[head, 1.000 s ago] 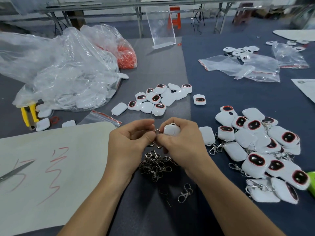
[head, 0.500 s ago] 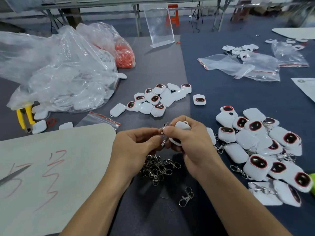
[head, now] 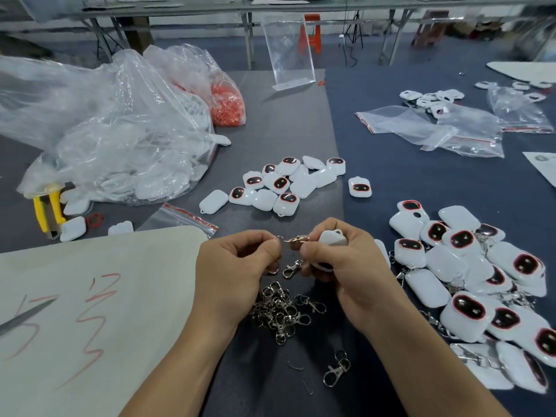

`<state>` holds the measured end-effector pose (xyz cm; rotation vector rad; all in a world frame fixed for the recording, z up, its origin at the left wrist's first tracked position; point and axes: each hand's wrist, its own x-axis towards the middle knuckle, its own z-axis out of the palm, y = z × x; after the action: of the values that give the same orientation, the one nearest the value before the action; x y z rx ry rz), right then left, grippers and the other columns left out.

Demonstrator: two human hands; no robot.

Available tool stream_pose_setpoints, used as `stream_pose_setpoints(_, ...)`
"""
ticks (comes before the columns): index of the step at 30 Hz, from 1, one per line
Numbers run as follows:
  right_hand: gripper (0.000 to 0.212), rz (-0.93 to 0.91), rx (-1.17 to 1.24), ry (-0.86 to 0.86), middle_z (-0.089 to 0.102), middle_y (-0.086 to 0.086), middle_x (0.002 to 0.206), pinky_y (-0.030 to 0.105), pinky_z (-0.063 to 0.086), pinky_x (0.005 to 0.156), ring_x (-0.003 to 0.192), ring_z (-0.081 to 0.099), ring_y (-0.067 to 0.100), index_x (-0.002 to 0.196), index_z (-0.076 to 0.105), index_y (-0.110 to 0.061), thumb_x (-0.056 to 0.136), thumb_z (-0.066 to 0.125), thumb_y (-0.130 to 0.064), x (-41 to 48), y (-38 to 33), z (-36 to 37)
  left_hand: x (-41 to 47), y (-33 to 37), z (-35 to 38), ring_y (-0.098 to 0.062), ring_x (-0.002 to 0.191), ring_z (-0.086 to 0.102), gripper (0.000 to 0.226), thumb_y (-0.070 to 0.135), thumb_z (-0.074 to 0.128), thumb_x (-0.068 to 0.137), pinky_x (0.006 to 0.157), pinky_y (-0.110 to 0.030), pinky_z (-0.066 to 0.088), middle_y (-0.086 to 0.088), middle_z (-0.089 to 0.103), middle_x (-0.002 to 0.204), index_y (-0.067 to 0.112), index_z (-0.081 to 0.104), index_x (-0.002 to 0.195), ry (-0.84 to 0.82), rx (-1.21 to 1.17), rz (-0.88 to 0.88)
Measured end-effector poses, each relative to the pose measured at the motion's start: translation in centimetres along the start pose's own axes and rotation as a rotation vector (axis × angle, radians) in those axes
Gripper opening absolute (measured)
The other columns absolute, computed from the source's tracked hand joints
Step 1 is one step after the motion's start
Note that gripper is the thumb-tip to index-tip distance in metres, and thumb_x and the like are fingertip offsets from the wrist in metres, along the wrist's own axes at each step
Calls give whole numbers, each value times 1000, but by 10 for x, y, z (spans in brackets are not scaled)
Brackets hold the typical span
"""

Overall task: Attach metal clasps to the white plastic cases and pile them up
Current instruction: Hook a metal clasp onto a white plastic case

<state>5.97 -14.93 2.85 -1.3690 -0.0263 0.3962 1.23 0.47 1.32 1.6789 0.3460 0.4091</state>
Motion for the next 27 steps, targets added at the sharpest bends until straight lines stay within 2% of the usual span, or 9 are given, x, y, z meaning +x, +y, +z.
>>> stream_pose_setpoints(2,33,-74,-114,58,76,9,79,25,51,54,57,60,14,65,69,-16,77,69,15,1,2,-2,0,-2,1,-8,57,63,14,20,79,83,59,-20,52,5,72,63,31,78,76,51,120,74)
stream_pose_setpoints(4,24,-190,-227,112,74,10,76,26,51,55,57,58,12,69,73,-14,76,71,9,3,4,-3,-3,-2,1,-1,57,62,12,27,78,81,59,-12,48,13,71,65,39,76,78,81,242,161)
stream_pose_setpoints(7,19,-327,-372,99,72,-1,66,21,49,55,56,61,6,73,79,-25,78,80,-6,1,6,0,-8,1,2,2,62,64,21,22,80,82,60,-6,44,23,70,69,43,74,84,87,338,266)
stream_pose_setpoints(10,17,-342,-444,53,75,-7,68,18,52,59,64,70,6,75,80,-27,78,83,-11,-2,9,4,-10,2,1,5,62,63,23,18,78,82,61,-7,44,22,71,70,41,75,84,48,315,298)
stream_pose_setpoints(14,17,-353,-496,94,73,-7,64,18,50,58,62,68,7,72,79,-27,80,82,-12,-3,10,5,-10,1,-1,5,65,66,20,17,80,82,62,-8,46,22,73,72,36,78,79,28,301,294)
stream_pose_setpoints(18,17,-469,-672,133,70,-15,62,13,49,53,61,67,5,72,77,-28,80,81,-14,-8,8,4,-16,1,3,6,71,69,21,16,84,79,67,-8,50,29,72,78,36,79,83,56,345,333)
stream_pose_setpoints(21,12,-573,-814,128,70,-17,68,18,51,60,67,68,5,75,76,-28,77,83,-18,-11,8,4,-18,1,2,2,74,69,16,18,79,82,68,-14,50,26,71,80,34,77,83,32,454,404)
stream_pose_setpoints(23,12,-593,-801,126,71,-17,69,19,52,63,69,69,3,76,77,-28,78,83,-18,-10,9,5,-18,2,3,0,74,67,13,23,75,82,67,-14,47,25,70,79,36,74,83,63,495,422)
stream_pose_setpoints(27,14,-517,-669,110,71,-17,63,11,48,55,59,68,3,75,78,-28,81,84,-17,-8,10,4,-15,0,2,2,72,68,17,22,78,80,66,-12,49,28,71,78,38,75,85,94,407,357)
